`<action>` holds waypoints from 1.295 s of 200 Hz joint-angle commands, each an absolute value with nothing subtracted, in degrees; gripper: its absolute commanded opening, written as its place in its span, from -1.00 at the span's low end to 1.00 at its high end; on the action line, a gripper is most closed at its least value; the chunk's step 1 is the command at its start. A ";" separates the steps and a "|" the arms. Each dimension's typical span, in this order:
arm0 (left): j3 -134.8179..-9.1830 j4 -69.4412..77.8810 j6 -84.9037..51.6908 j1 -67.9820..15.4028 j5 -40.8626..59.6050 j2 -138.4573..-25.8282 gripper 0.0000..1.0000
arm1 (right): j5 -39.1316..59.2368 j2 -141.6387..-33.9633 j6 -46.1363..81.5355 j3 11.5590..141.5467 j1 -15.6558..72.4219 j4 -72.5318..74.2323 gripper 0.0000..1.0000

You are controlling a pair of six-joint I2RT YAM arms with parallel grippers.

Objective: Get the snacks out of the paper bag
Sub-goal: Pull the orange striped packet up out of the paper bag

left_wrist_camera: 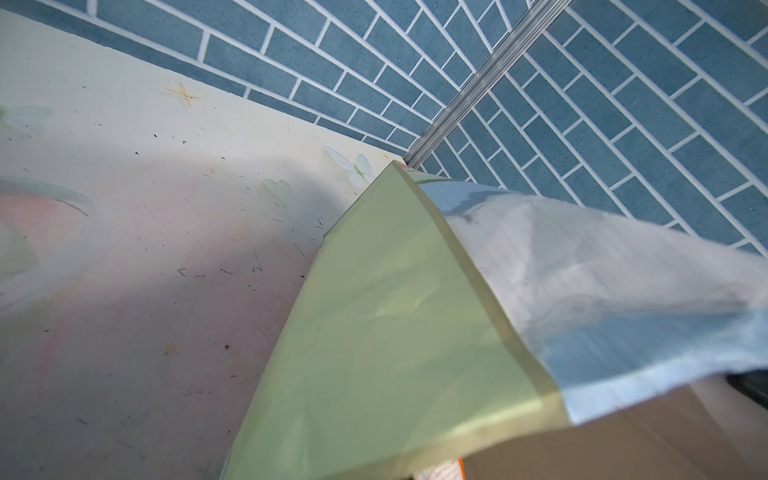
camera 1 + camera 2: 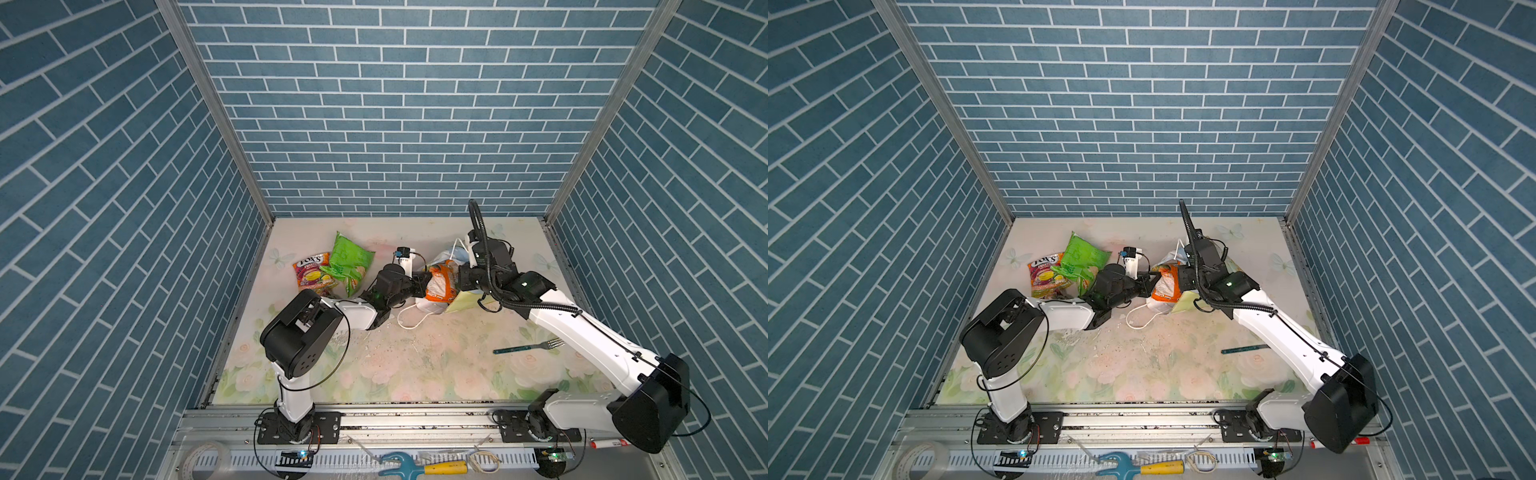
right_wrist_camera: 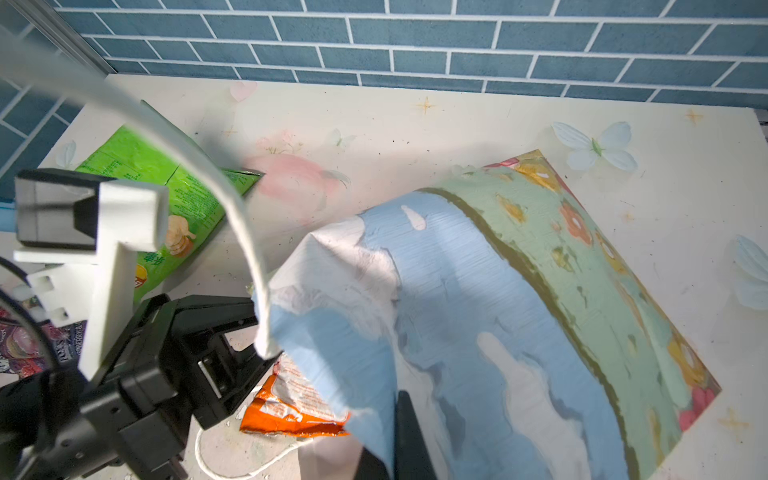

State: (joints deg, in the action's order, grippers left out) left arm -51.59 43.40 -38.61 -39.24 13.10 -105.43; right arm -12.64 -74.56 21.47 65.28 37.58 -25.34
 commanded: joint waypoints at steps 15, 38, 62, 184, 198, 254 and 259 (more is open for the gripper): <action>-51.60 44.11 -38.80 -38.32 11.69 -103.05 -1.00 | -14.78 -74.18 24.43 66.89 37.37 -27.22 -1.00; -51.75 43.42 -38.91 -38.32 11.65 -102.65 -1.00 | -14.67 -74.18 25.00 66.81 37.33 -27.09 -1.00; -52.10 42.51 -38.93 -38.32 11.78 -102.43 -1.00 | -14.58 -74.11 25.40 66.53 37.40 -26.86 -1.00; -51.90 37.73 -38.67 -38.41 10.56 -98.04 -1.00 | -15.10 -74.29 25.75 66.39 37.34 -26.88 -1.00; -51.63 37.51 -38.54 -38.45 10.29 -97.25 -1.00 | -15.11 -74.36 25.75 66.41 37.33 -26.83 -1.00; -50.38 34.86 -37.33 -38.43 8.67 -92.29 -1.00 | -15.38 -74.09 25.93 66.01 37.28 -26.85 -1.00; -50.28 34.72 -37.23 -38.41 8.55 -91.81 -1.00 | -15.38 -74.07 25.93 66.07 37.26 -26.90 -1.00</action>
